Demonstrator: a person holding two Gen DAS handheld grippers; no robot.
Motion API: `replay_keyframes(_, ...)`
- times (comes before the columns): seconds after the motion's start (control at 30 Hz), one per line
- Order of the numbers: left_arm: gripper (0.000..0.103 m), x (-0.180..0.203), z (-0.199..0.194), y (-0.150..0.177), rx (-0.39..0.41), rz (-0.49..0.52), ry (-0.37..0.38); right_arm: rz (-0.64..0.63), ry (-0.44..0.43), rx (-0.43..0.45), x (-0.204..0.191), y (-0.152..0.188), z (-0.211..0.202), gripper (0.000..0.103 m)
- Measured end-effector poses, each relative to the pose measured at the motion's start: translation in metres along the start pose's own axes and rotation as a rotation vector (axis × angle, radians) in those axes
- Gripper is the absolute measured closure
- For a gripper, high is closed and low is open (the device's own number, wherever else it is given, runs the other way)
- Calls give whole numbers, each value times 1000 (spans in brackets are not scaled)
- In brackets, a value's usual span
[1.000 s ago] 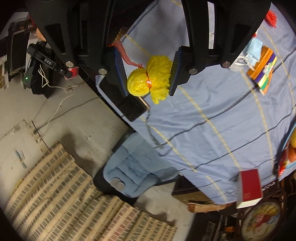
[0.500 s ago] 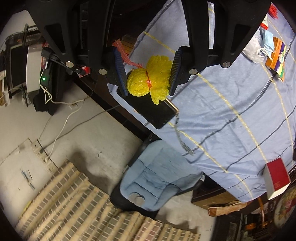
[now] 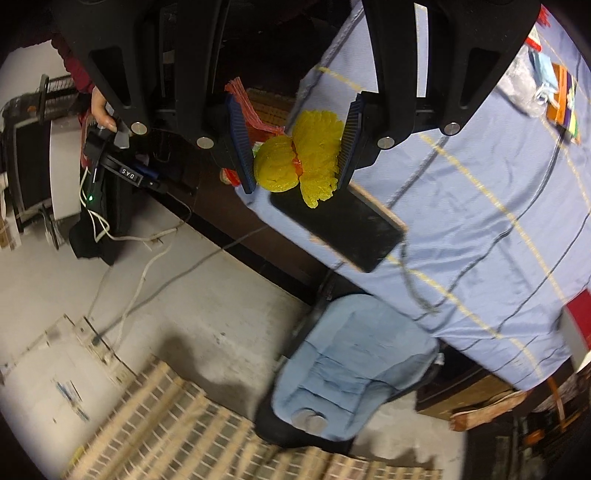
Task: Collect trash
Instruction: 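Carry the nets and plastic box over the red wastebasket and open both grippers, then bring both empty grippers back over the table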
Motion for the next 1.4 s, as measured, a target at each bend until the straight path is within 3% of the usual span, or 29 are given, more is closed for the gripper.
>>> replay_keyframes(0.33, 59, 106, 67, 3, -129, 221, 118, 85, 37, 32, 49, 25, -37, 24)
replay_keyframes(0.53, 58, 165, 113, 19, -227, 301, 195, 143, 90, 54, 90, 45, -63, 24)
replay_keyframes(0.7, 57, 198, 146, 32, -289, 356, 209, 203, 100, 68, 117, 58, -75, 24)
replay_keyframes(0.77, 52, 205, 160, 36, -302, 377, 188, 223, 99, 72, 125, 64, -77, 24)
replay_keyframes(0.83, 36, 209, 173, 37, -298, 397, 139, 235, 103, 75, 129, 68, -79, 24)
replay_keyframes(1.0, 23, 220, 184, 44, -313, 405, 115, 265, 101, 73, 140, 75, -77, 24)
replay_keyframes(1.4, 20, 198, 167, 27, -268, 341, 76, 204, 61, 44, 117, 49, -57, 24)
Point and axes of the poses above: each gripper's, at about its wrist camera, not at the fingertips, and z roughly the way its jaws point, x to its right, y to its underside, the point moved 10 cm from there along z, roughly the way its jaws point, and after that the axes turned 2 degrees about -z, right-handed, at the moved point
